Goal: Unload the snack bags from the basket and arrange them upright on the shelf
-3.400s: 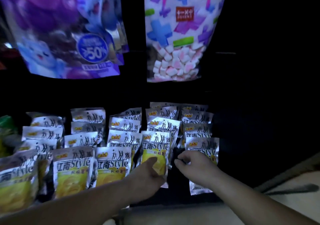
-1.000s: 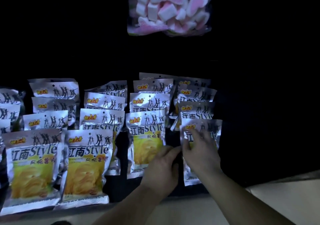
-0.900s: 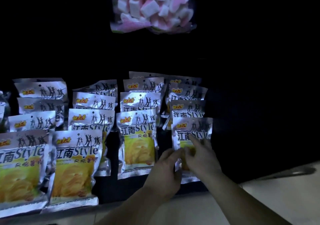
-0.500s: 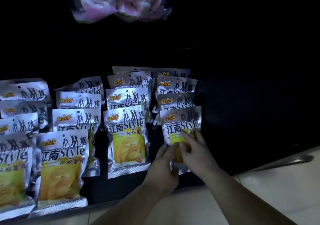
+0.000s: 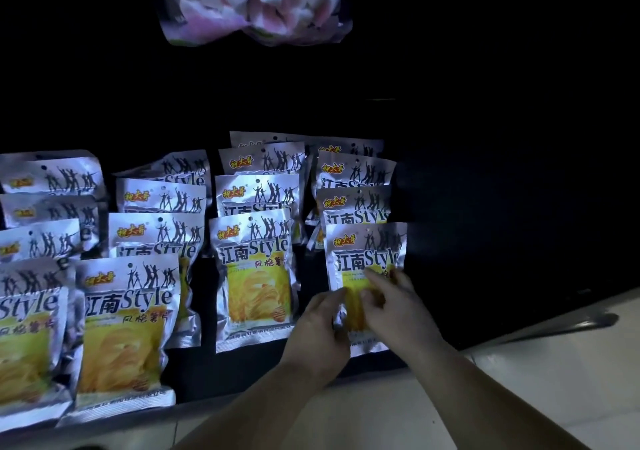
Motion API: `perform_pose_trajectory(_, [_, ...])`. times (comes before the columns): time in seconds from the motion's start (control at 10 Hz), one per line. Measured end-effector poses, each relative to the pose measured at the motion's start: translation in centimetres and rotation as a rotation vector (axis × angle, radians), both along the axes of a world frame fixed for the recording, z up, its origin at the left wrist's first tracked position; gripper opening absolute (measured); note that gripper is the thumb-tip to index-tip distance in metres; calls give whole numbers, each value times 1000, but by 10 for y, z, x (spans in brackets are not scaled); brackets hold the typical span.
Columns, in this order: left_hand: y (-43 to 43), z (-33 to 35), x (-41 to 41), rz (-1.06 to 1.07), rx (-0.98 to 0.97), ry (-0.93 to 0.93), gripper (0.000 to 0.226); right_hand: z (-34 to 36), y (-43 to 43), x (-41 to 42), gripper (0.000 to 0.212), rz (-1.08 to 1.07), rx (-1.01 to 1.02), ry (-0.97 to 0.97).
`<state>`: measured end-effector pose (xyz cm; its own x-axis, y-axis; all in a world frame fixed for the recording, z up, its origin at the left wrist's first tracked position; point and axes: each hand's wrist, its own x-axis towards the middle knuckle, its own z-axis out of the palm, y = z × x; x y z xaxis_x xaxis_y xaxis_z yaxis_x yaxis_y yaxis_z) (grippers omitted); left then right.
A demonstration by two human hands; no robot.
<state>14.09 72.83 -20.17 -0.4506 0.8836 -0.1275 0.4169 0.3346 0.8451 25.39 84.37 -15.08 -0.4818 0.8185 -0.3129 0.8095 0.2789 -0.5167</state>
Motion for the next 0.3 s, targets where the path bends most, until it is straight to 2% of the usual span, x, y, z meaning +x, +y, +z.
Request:
perform_pose_trajectory(0.1, [-1,4,-5,-1,6,34,57,8,0,-3,52,38,141,-152])
perform_pose_trajectory(0.2, [-7,11,-13,-2,-48,69,65,23,-3,-8,56,80,223,-233])
perform_pose_trajectory(0.3, [-20,23,-19,15,-53,37,76,42,-14,-16,57,109,259,-188])
